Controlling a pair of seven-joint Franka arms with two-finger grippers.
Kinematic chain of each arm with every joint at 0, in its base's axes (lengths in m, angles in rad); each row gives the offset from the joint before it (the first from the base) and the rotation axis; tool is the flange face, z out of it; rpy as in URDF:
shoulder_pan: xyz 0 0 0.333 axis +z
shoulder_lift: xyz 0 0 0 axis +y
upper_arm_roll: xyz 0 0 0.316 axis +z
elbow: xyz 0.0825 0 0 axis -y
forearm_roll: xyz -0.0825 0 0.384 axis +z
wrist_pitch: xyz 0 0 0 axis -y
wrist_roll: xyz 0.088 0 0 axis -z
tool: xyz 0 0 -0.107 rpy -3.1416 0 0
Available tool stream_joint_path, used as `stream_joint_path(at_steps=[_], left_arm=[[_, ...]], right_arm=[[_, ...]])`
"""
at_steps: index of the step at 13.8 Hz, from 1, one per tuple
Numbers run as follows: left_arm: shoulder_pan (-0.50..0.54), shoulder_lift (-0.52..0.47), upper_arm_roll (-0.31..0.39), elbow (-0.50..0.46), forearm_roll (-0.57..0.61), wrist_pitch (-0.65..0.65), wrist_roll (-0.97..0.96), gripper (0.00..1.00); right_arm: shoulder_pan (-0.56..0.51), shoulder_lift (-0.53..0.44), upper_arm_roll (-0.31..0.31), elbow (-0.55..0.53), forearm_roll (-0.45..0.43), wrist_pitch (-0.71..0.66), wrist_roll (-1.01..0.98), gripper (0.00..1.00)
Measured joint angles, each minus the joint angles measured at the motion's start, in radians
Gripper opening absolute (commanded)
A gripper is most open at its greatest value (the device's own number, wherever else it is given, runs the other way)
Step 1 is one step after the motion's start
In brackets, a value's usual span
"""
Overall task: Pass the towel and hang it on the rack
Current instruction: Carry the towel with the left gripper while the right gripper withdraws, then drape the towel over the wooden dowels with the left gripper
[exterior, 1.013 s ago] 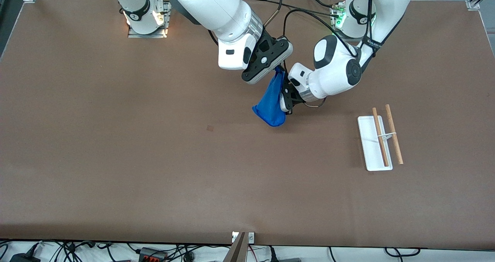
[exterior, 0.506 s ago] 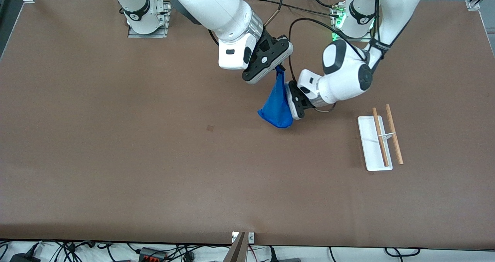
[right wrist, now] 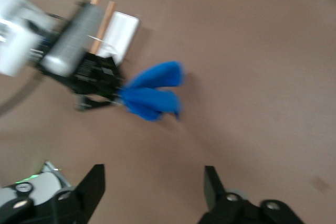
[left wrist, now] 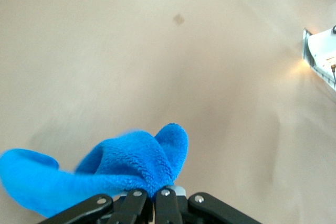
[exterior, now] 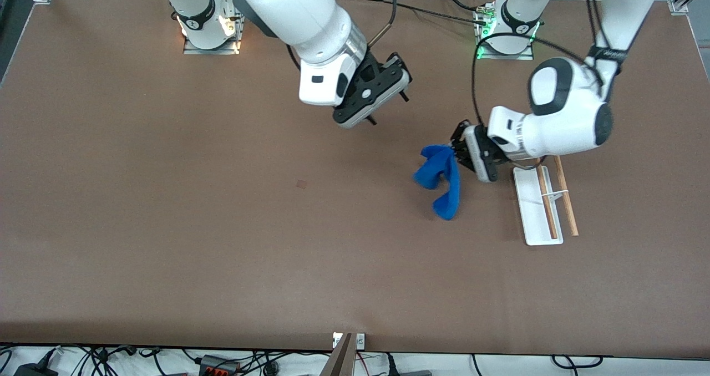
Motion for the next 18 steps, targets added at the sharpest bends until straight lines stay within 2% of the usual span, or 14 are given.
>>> stream_joint_path(at_steps=[3, 6, 8, 10, 13, 16, 18], left_arm=[[0.1, -0.072, 0.002, 0.041, 0.109, -0.137, -0.049, 0.0], [0.183, -0.071, 0.005, 0.053, 0.168, -0.17, -0.059, 0.0], [0.246, -0.057, 0.006, 0.054, 0.221, -0.175, -0.054, 0.0], [0.297, -0.033, 0.008, 0.064, 0.255, -0.175, -0.044, 0.0], [0.34, 0.044, 0.017, 0.163, 0.348, -0.206, -0.035, 0.0], [0.37, 0.141, 0.039, 0.269, 0.446, -0.244, 0.01, 0.0], [0.394, 0.195, 0.058, 0.29, 0.47, -0.244, 0.055, 0.0]], right_arm=[[-0.007, -0.032, -0.101, 0.0, -0.041, -0.123, 0.0, 1.0], [-0.013, -0.043, -0.185, -0.009, -0.178, -0.218, 0.0, 1.0], [-0.05, -0.038, -0.222, -0.056, -0.22, -0.238, -0.004, 1.0], [-0.134, -0.032, -0.231, -0.12, -0.225, -0.248, -0.042, 1.0], [-0.254, -0.023, -0.234, -0.197, -0.225, -0.246, -0.075, 1.0], [-0.31, -0.023, -0.235, -0.212, -0.225, -0.246, -0.075, 1.0], [-0.343, -0.028, -0.236, -0.211, -0.225, -0.245, -0.075, 1.0]])
